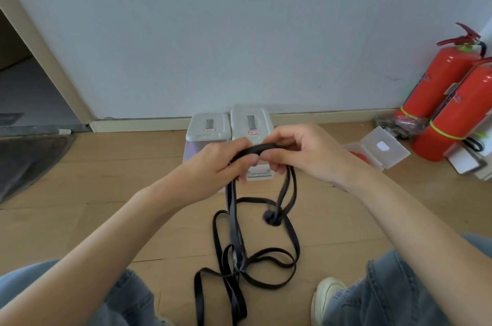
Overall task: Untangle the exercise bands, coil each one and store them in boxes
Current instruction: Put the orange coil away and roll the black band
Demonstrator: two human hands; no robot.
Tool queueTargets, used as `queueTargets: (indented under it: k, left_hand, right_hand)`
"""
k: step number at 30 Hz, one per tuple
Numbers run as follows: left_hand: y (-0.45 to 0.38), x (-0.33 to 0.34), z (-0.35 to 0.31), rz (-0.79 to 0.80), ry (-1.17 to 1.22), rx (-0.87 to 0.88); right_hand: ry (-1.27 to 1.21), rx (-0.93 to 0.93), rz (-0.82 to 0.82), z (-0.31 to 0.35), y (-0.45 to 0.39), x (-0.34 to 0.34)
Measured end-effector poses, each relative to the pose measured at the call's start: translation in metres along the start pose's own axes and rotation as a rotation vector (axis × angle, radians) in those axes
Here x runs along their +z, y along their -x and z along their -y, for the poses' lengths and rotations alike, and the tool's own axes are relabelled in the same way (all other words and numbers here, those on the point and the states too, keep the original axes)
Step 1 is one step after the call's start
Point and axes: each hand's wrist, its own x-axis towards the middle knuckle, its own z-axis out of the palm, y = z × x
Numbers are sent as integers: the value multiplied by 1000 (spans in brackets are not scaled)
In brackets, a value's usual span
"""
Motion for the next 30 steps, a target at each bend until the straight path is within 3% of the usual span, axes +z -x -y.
queueTargets:
  k: [5, 8, 11, 14, 17, 20, 22, 24, 27, 30]
  left_hand:
    - [-1, 24, 15, 104, -159, -167]
    - [-1, 28, 18, 68, -116, -215]
    - [-4, 16, 15, 4, -111, -155]
    - [-7, 3, 6, -134, -88, -59]
    - [-11, -15, -14, -412, 166, -5]
    - [-10, -39, -35, -614, 287, 241]
    - [-9, -41, -39, -535, 207, 250]
    - [-10, -31, -35, -347, 17, 147]
    - [-8, -8, -26, -96, -224, 61]
    - [-8, -4, -21, -39, -191, 21]
  right_hand:
    - [-155, -119, -183, 4, 4, -14]
    - [-264, -172, -298, 2, 5, -20]
    - [-351, -174, -346, 2, 5, -23]
    - [-496, -177, -400, 5, 4, -28]
    - [-575, -206, -420, 6, 3, -31]
    - [-419, -178, -218, 7, 4, -30]
    - [-318, -102, -9, 8, 4, -26]
    - [-328, -20, 83, 7, 3, -24]
    - [-185, 46, 95, 5, 2, -16]
    - [59, 52, 49, 3, 0, -7]
